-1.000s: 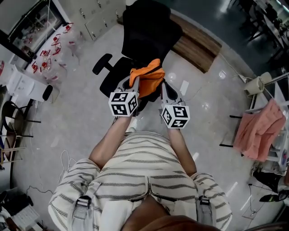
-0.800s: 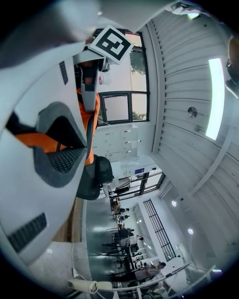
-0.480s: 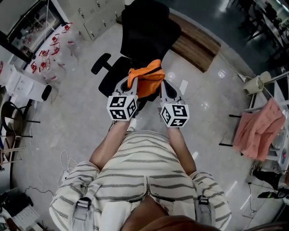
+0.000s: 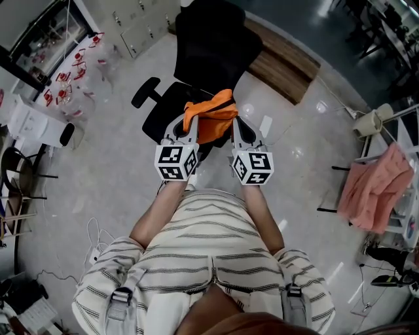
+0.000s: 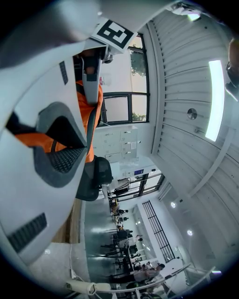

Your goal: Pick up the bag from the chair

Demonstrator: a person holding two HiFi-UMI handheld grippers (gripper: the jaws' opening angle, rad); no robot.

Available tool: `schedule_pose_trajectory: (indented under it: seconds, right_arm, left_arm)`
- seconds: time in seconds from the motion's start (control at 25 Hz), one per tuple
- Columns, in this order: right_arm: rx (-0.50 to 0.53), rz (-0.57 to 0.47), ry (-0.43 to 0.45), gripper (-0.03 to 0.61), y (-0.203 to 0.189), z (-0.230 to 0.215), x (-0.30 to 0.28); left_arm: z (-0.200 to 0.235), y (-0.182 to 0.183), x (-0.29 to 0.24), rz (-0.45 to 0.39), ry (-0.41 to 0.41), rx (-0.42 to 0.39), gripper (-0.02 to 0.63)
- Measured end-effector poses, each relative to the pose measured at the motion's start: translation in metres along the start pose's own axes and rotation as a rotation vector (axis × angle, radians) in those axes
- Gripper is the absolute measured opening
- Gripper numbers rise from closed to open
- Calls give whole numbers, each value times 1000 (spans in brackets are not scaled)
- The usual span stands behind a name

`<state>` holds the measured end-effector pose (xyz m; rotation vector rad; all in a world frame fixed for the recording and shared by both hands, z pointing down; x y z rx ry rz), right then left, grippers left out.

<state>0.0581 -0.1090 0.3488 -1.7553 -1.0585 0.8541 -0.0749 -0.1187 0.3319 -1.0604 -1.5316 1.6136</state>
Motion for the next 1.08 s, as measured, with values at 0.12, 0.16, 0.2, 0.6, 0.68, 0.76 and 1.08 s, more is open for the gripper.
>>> schedule_pose_trajectory:
  seconds: [0.12,0.16,0.2,0.6,0.68,0.76,1.08]
  right_arm:
    - [5,1,2,18,0,0,-1]
    - [6,2,5,18,0,0,-1]
    - [6,3,6,18,0,-1,-2]
    - [7,1,4,18,-1,-3,-4]
    - [6,1,4,18,-1,-4,-5]
    - [4,2,3,18,-1,-5,-6]
    - [10,-8,5,18,0,-6,-8]
  left_arm:
    - [-2,0,1,-3,-1,-11,31]
    - [-2,1,1,-4,1,-13,31]
    - [-2,2,0,-5,2,-13,31]
    - [-3,4,0,-17,10,-16,31]
    - [-2,6,0,-21,14,-17,31]
    - [-2,7,1,-22,15,-18,31]
    - [1,4,-1,-24,24,-11,31]
Point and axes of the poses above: the fingertips, and each gripper's own axes: x backward along the fingers, z to its left, y out of its top, the point moved 1 cm from there along x, backward along the fingers, and after that the axes turned 13 degrees about -x, right-handed, at the moved point
